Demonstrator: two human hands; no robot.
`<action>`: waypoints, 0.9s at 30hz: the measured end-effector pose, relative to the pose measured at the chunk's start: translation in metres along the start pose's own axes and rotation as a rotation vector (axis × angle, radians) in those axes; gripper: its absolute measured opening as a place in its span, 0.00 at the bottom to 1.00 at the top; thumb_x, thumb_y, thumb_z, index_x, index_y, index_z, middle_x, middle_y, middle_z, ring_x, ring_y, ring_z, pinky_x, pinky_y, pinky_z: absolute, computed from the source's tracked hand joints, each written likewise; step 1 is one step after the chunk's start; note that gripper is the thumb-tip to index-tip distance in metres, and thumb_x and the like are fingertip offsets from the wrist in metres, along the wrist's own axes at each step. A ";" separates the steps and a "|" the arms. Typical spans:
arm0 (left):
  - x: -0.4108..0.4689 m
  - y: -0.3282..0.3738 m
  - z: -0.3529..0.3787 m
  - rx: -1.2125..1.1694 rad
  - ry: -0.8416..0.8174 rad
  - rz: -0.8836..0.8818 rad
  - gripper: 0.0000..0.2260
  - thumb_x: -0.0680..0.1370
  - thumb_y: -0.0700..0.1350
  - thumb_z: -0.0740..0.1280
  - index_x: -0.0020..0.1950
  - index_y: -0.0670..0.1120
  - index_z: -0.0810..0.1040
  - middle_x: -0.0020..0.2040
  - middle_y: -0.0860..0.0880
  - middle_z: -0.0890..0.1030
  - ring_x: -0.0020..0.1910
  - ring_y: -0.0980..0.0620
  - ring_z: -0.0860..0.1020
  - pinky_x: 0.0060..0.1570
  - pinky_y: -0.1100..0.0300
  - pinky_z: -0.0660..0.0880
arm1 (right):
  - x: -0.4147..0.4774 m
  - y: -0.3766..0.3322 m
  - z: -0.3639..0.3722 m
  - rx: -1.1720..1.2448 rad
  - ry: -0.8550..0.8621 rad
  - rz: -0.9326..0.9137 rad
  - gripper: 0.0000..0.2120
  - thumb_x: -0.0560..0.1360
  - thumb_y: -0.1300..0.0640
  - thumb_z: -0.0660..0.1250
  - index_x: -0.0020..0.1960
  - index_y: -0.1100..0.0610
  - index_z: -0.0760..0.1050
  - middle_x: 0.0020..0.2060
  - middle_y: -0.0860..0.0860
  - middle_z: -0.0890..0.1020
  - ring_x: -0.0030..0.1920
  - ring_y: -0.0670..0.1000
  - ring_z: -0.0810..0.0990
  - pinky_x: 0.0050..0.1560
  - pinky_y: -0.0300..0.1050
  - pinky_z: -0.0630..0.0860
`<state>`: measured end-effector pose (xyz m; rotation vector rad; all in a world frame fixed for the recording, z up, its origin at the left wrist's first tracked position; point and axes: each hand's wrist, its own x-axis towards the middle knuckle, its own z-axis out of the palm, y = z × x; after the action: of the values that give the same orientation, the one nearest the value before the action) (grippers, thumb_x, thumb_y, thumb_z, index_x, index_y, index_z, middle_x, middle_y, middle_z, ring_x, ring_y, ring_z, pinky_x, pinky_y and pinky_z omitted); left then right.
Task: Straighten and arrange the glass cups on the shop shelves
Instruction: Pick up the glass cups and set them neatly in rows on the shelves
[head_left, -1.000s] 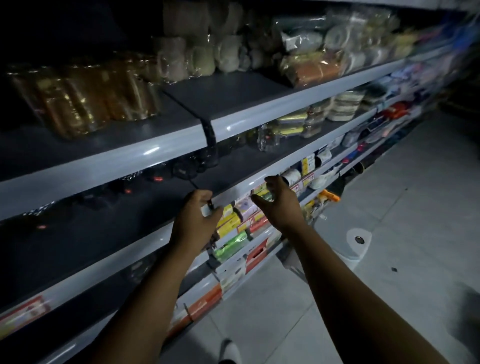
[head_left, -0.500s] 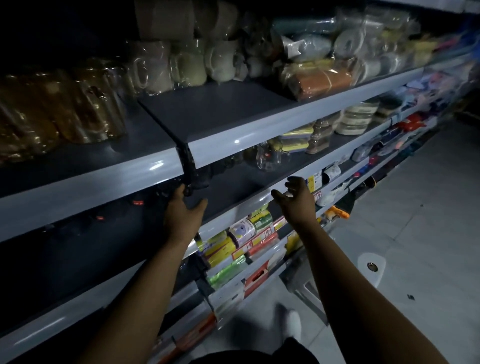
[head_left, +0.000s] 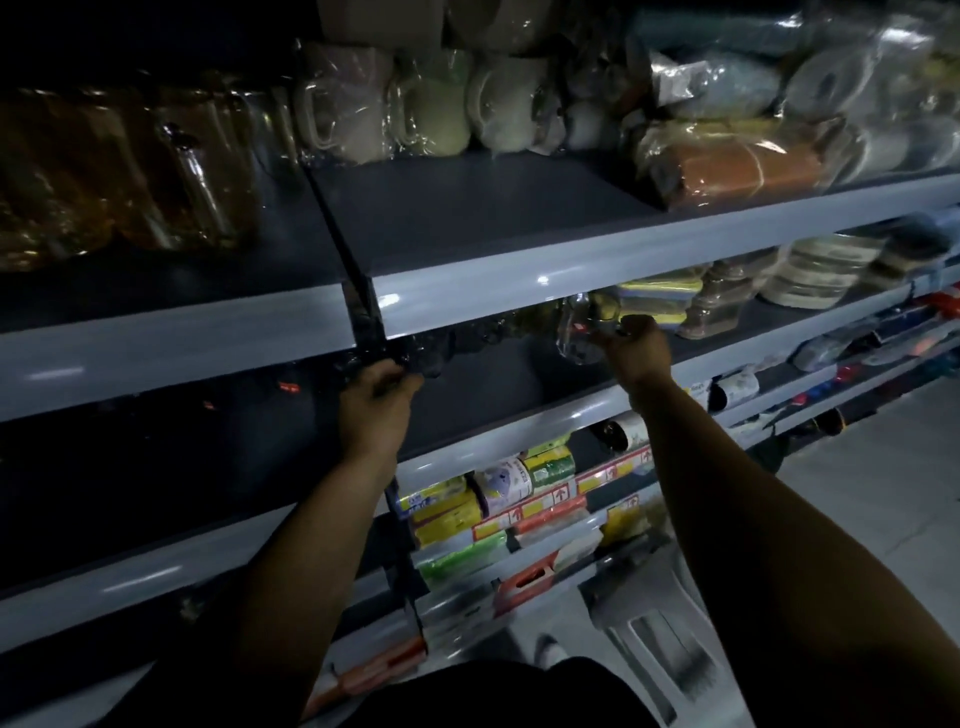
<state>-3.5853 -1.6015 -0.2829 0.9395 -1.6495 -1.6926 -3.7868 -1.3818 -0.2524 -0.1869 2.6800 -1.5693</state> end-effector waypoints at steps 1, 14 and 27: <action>0.002 0.000 -0.001 -0.023 -0.025 -0.018 0.05 0.77 0.41 0.73 0.46 0.51 0.81 0.41 0.51 0.80 0.44 0.51 0.77 0.47 0.58 0.73 | 0.006 0.002 0.004 0.043 0.004 0.024 0.16 0.74 0.48 0.75 0.55 0.58 0.80 0.48 0.51 0.84 0.49 0.53 0.83 0.44 0.44 0.75; -0.004 -0.007 -0.024 -0.055 0.102 -0.035 0.12 0.82 0.48 0.65 0.38 0.50 0.76 0.33 0.52 0.75 0.32 0.52 0.71 0.40 0.56 0.68 | -0.042 0.000 0.029 0.368 -0.082 0.080 0.14 0.85 0.53 0.59 0.47 0.60 0.77 0.34 0.56 0.76 0.30 0.51 0.73 0.25 0.39 0.67; -0.028 0.000 -0.064 -0.186 0.041 -0.093 0.19 0.82 0.44 0.61 0.32 0.52 0.62 0.24 0.57 0.61 0.23 0.57 0.58 0.28 0.60 0.55 | -0.122 -0.024 0.045 0.595 -0.167 0.082 0.20 0.85 0.54 0.56 0.34 0.51 0.59 0.24 0.44 0.61 0.23 0.44 0.57 0.26 0.38 0.58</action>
<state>-3.5172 -1.6163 -0.2792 0.9651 -1.4138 -1.8402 -3.6595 -1.4178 -0.2581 -0.1733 1.9643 -2.1193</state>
